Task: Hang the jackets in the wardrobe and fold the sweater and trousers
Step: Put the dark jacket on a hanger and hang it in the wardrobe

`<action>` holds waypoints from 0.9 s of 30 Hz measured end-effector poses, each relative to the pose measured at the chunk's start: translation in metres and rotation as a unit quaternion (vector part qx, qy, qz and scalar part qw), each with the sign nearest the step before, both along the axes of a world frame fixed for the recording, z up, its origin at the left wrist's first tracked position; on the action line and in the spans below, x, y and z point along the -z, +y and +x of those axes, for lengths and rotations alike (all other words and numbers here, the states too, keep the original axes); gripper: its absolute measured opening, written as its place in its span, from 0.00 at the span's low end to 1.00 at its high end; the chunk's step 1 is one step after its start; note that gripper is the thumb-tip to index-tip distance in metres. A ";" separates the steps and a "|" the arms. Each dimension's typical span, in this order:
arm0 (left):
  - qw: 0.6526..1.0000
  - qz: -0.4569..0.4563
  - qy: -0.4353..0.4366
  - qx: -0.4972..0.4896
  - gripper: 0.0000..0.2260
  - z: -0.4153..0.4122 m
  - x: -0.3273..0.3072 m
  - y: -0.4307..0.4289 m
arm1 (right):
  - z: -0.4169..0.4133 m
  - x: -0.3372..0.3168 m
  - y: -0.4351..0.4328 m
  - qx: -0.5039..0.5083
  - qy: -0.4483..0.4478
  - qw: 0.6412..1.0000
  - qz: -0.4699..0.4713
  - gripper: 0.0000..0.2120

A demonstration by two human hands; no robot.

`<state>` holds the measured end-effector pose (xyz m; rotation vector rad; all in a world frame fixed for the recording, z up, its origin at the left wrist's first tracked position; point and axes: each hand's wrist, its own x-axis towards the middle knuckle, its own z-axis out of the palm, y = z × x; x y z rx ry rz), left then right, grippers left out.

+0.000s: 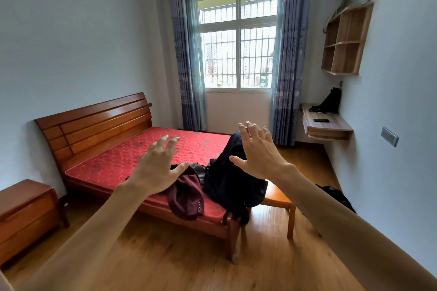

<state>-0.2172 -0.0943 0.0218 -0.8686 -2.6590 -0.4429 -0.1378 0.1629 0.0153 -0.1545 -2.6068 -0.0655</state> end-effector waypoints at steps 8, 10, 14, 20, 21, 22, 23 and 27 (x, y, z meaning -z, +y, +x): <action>1.000 0.010 -0.005 0.023 0.36 -0.038 0.002 0.001 | -0.030 -0.002 -0.007 0.010 0.000 1.000 0.022 0.44; 0.999 0.015 -0.003 0.029 0.36 -0.049 0.002 0.004 | -0.037 -0.002 -0.005 0.010 0.001 1.000 0.017 0.44; 0.999 0.016 0.020 0.025 0.35 -0.069 0.004 0.017 | -0.049 0.001 0.006 0.014 0.000 1.000 0.009 0.43; 0.999 0.002 0.017 0.032 0.35 -0.100 0.018 0.044 | -0.074 0.016 0.033 0.035 -0.011 0.999 0.019 0.42; 0.999 -0.003 0.015 0.034 0.35 -0.105 0.020 0.050 | -0.080 0.019 0.039 0.036 -0.012 0.999 0.018 0.42; 0.999 -0.011 0.013 0.036 0.35 -0.111 0.022 0.056 | -0.086 0.022 0.045 0.038 -0.013 0.999 0.016 0.43; 0.999 -0.018 0.012 0.037 0.35 -0.117 0.024 0.062 | -0.092 0.024 0.051 0.039 -0.013 0.999 0.014 0.43; 0.999 -0.027 0.018 0.035 0.35 -0.149 0.024 0.093 | -0.126 0.031 0.079 0.035 -0.010 0.999 -0.001 0.42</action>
